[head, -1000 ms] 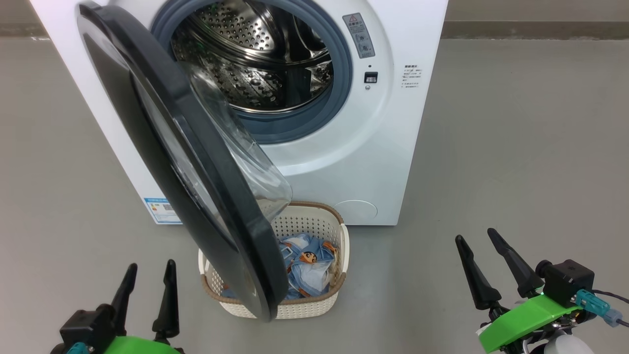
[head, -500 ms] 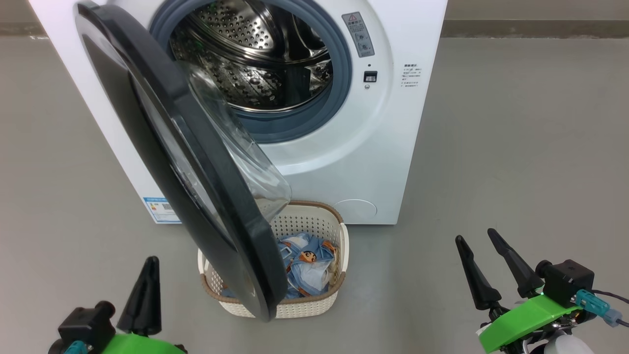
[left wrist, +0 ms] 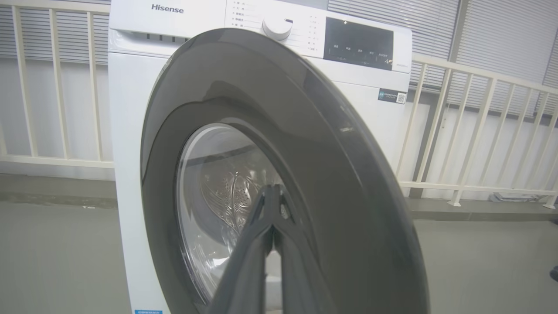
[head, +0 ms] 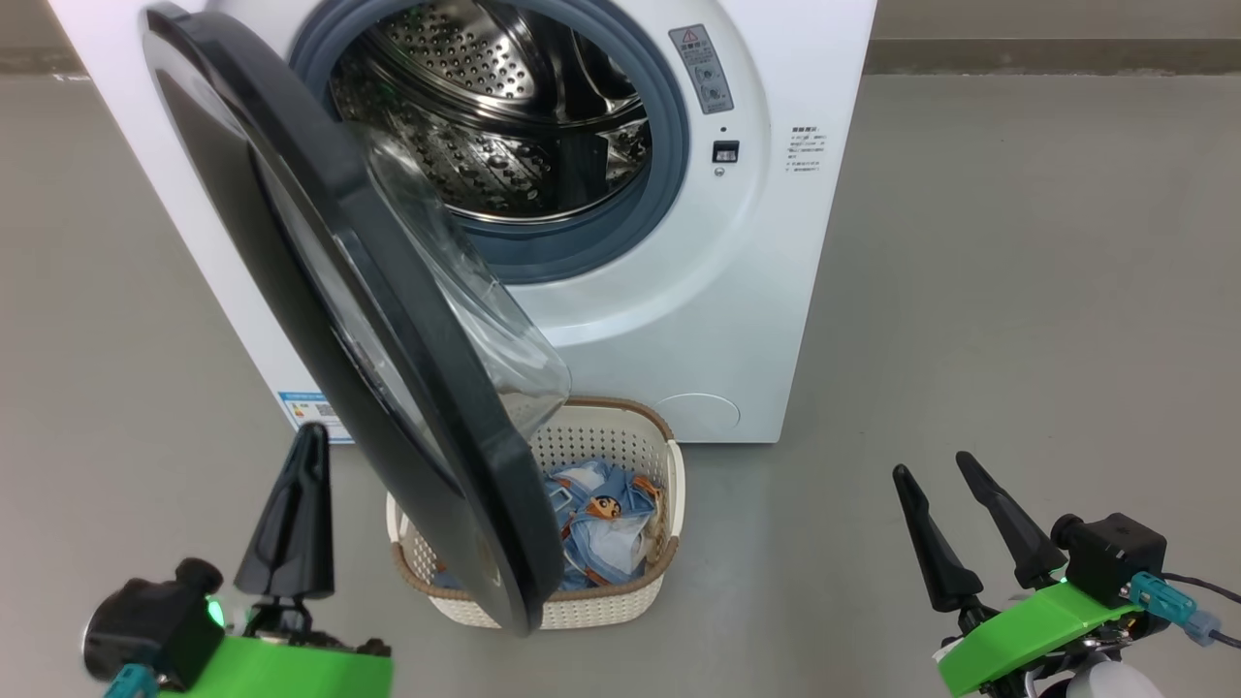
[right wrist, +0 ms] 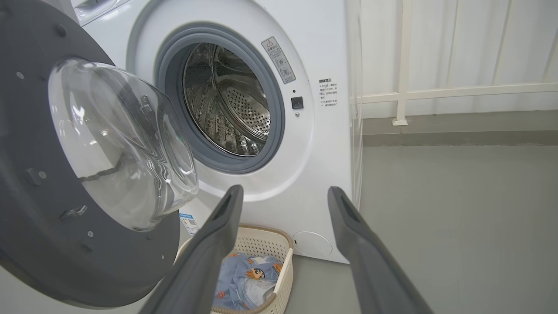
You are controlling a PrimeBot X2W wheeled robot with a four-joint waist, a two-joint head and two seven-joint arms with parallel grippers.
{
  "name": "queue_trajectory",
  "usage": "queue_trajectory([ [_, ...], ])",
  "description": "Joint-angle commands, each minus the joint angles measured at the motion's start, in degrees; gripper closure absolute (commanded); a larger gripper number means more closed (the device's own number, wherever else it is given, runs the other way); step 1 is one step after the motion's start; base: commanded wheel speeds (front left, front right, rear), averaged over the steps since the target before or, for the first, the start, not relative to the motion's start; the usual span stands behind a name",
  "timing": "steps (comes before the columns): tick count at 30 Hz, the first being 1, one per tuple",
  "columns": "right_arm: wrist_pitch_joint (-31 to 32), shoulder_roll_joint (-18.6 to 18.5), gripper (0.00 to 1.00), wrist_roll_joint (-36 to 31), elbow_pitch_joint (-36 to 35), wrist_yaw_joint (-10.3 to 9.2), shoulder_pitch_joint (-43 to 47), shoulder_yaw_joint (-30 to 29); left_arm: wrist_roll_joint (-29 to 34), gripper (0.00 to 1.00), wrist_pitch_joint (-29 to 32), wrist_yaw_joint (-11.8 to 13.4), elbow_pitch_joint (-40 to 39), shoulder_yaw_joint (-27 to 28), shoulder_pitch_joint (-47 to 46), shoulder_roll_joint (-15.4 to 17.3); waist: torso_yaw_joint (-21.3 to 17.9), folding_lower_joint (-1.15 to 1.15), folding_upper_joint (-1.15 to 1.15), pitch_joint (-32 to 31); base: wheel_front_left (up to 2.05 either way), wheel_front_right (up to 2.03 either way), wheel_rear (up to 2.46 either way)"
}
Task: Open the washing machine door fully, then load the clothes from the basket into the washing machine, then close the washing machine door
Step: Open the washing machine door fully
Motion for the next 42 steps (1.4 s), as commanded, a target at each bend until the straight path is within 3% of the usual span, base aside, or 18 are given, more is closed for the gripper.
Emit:
queue_trajectory([
  [1,-0.7,-0.1,0.0,-0.8,-1.5,0.16,-1.1,1.1,0.8,1.0,-0.3,-0.1,-3.9,0.9,-2.8,0.5,-0.1,0.0,0.0,0.0,0.0,0.0,0.0],
  [10,-0.7,0.6,0.0,-0.7,-2.0,0.16,-1.4,1.4,-2.8,1.0,1.3,-0.1,-14.8,-6.0,-3.3,0.8,-1.6,0.0,0.0,0.1,0.0,0.0,0.0],
  [18,-0.7,1.0,0.0,-0.7,-2.2,0.16,-1.8,1.7,-3.8,1.0,2.9,-0.1,-15.7,-10.9,-2.9,0.9,-4.3,0.0,0.0,0.4,0.0,0.0,0.0],
  [30,-0.7,1.4,0.0,-0.7,-2.2,0.16,-2.0,1.5,-6.6,1.0,4.4,-0.1,-3.5,-14.0,-2.1,1.1,-8.0,0.0,0.0,1.4,0.0,0.0,0.0],
  [42,-0.7,1.7,0.0,-0.8,-1.9,0.16,-1.9,1.3,-8.1,1.0,2.6,0.5,5.8,-12.5,-3.9,0.9,-7.3,0.0,0.0,2.0,0.0,0.0,0.0],
])
